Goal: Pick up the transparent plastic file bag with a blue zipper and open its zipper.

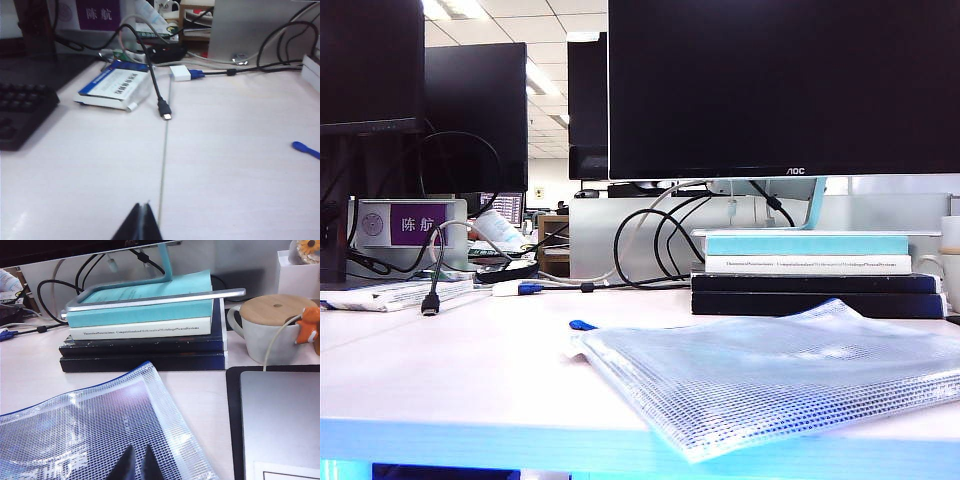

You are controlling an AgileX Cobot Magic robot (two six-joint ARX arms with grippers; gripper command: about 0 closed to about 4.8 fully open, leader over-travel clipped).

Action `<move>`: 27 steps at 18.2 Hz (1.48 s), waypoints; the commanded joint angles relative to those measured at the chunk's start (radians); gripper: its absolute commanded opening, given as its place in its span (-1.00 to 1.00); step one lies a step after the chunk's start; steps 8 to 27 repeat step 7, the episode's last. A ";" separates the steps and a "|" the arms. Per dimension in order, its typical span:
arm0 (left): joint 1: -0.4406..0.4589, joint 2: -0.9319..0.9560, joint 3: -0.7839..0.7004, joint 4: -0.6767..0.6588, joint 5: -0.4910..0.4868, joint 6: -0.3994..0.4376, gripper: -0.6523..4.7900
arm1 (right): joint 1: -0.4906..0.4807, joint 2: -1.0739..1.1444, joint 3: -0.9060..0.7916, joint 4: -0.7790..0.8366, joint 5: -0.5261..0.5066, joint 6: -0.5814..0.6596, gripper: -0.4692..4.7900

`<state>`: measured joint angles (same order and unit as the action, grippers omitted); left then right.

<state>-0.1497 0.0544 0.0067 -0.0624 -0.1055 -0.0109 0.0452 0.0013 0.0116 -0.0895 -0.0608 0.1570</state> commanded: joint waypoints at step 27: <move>0.000 0.001 0.000 0.011 -0.007 0.011 -0.78 | 0.000 -0.001 -0.004 0.012 -0.001 0.001 -0.70</move>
